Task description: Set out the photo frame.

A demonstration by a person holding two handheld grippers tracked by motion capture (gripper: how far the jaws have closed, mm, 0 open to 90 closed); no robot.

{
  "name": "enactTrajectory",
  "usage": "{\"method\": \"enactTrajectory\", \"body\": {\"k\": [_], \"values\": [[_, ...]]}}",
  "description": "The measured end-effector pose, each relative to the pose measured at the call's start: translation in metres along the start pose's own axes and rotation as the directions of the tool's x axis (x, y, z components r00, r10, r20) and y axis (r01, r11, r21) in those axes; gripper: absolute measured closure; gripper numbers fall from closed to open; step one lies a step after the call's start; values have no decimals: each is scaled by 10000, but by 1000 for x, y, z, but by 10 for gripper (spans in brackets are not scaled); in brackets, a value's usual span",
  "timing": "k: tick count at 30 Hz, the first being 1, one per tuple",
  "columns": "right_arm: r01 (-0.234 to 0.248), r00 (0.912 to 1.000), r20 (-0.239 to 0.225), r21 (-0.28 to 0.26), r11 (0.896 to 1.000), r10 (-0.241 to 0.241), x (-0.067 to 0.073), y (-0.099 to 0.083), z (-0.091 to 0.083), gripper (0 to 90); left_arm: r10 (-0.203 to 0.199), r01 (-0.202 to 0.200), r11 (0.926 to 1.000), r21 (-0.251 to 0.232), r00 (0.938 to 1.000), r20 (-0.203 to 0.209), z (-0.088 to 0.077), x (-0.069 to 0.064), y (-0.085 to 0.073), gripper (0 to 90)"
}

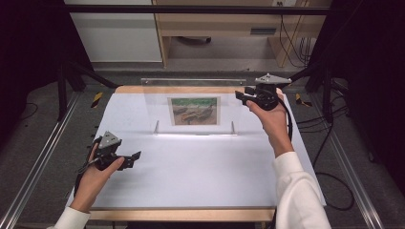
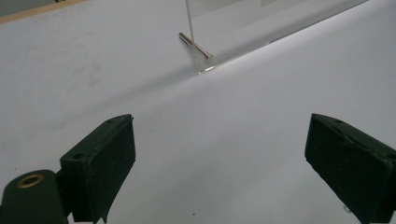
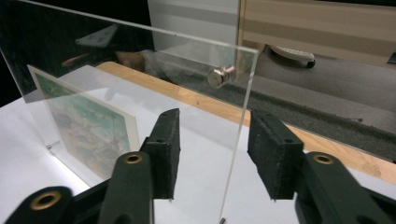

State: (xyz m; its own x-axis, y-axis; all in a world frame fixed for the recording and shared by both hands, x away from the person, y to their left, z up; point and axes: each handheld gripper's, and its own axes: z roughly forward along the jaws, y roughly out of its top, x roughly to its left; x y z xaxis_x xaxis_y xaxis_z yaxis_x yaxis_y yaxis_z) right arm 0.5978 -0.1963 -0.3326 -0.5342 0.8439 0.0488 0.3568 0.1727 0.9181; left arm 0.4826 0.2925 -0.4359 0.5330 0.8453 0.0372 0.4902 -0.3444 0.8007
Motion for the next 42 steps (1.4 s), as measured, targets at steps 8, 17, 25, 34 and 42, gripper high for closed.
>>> {"method": "enactTrajectory", "body": {"k": [8, 17, 25, 34, 42], "values": [[404, 9980, 463, 331, 9986, -419, 9, -14, -19, 313, -33, 33, 10000, 47, 9999, -147, 2, 0, -2, 77], [216, 9962, 833, 314, 9993, -241, 18, -44, -45, 165, 79, -77, 10000, 63, 9997, -251, 4, -3, -4, 65], [236, 9939, 1071, 208, 9995, -257, 26, -71, -62, 128, 106, -107, 9999, -1, 9991, -400, 5, -5, -5, 64], [397, 9914, 1230, 507, 9979, -456, 33, -94, -73, 99, 181, -177, 9998, 99, 9989, -443, 6, -4, -8, 64], [590, 9894, 1260, 1084, 9924, -726, 39, -114, -79, 85, 140, -136, 9999, 83, 9985, -539, 5, -1, -9, 63]]}}
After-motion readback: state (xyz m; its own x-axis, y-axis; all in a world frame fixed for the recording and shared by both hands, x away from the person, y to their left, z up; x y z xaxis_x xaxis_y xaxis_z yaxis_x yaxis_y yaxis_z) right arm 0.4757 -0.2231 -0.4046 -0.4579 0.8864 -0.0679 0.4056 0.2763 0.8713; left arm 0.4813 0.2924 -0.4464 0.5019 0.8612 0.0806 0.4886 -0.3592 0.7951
